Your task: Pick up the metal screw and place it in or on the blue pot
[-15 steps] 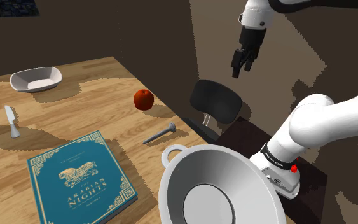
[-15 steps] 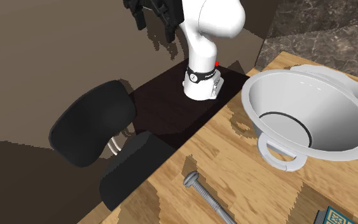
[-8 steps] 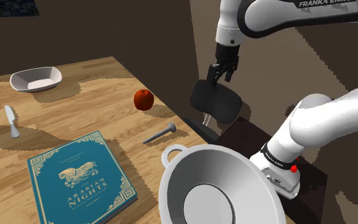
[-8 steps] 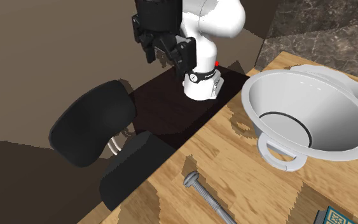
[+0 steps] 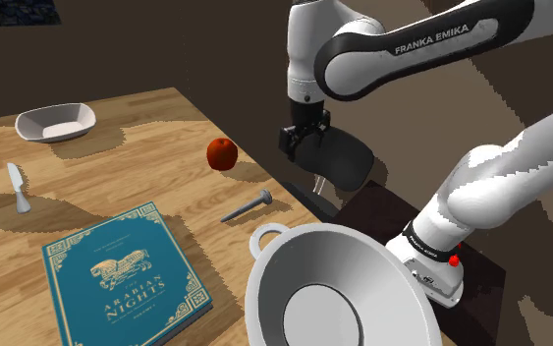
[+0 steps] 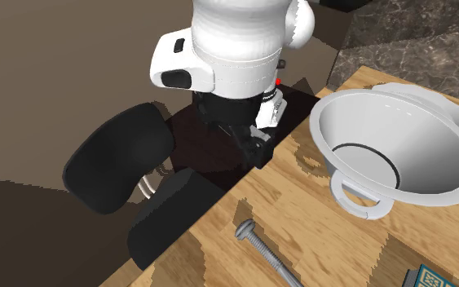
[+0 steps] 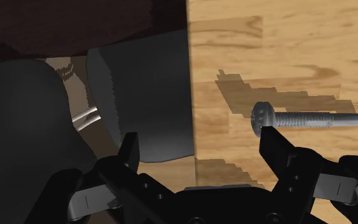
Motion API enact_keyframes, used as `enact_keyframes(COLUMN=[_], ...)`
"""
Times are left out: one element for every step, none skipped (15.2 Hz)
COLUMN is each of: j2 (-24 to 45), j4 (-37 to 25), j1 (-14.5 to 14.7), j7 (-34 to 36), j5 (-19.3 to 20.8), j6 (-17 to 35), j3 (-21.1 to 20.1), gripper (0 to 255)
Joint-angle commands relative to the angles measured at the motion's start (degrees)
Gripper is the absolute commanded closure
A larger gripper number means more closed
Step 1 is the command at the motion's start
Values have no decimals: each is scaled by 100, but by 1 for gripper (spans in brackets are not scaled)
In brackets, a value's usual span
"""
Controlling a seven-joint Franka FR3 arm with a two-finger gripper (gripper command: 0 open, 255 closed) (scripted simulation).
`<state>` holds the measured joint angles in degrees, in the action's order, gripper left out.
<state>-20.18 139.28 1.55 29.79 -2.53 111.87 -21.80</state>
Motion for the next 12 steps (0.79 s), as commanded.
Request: enact_keyframes(j2=[472,719,972,1231,1496,1765,2038,2313,2589,2858,2890,2925], j4=[-170,-277,-394,-520,-655,-799,-953,-1116,-1288,-1465,-1421,-1378], j1=[-50,-66,-80,-88,-89,-80,-62,-28,16,71,85,88], j7=[368,572,782,999,1221,1446,1673,1897,2117,2324,2342,2363], j5=[175,286,413,555,712,881,1059,1244,1431,1611,1639,1670], j6=[261,366,461,545,617,677,724,758,779,788,860,932], j3=[-204,-305,-398,-482,-556,-614,-662,-691,-706,-707,-681,-666], gripper=[0,0,0,0,0,0,0,0,0,0,0,0])
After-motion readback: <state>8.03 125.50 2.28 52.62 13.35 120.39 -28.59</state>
